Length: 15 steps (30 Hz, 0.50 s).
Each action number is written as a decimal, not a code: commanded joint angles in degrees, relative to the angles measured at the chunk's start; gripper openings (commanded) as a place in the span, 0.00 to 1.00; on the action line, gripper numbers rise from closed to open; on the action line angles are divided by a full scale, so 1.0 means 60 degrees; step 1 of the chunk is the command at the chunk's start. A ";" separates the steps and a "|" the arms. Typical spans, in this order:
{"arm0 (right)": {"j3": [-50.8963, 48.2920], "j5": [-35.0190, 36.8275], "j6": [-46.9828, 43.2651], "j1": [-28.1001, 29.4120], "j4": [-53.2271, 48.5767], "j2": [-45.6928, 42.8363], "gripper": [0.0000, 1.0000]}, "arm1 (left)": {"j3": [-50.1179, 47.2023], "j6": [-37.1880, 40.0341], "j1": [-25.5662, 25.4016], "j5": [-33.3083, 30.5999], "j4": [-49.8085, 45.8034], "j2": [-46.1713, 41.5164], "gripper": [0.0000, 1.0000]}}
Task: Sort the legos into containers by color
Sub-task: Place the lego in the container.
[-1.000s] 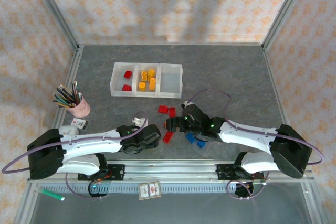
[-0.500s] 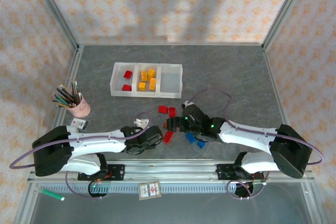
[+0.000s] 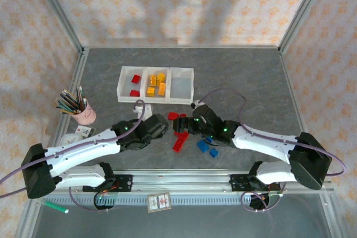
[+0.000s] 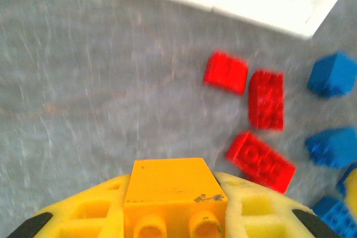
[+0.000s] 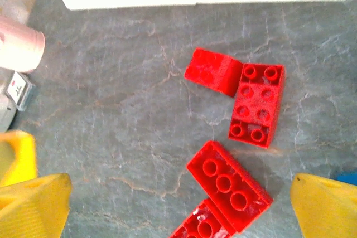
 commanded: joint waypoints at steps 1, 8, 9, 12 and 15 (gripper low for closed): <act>0.0282 0.0212 0.0196 -0.0351 0.0225 -0.0255 1.00 | 0.0910 0.1586 0.0809 -0.1069 -0.0208 0.0192 0.24; 0.0444 0.0082 0.0197 -0.1332 0.0395 -0.0244 1.00 | 0.3016 0.3747 0.2667 -0.1182 0.1585 0.2334 0.24; 0.0493 0.0082 0.0182 -0.1457 0.0421 -0.0206 1.00 | 0.3287 0.3880 0.2925 -0.1188 0.1790 0.2756 0.24; 0.0684 0.0052 0.0155 -0.1736 0.0425 -0.0076 1.00 | 0.4080 0.4302 0.3708 -0.0447 0.2212 0.3996 0.24; 0.0840 0.0012 0.0101 -0.1917 0.0498 0.0083 1.00 | 0.4774 0.4762 0.4048 -0.0811 0.2482 0.5103 0.24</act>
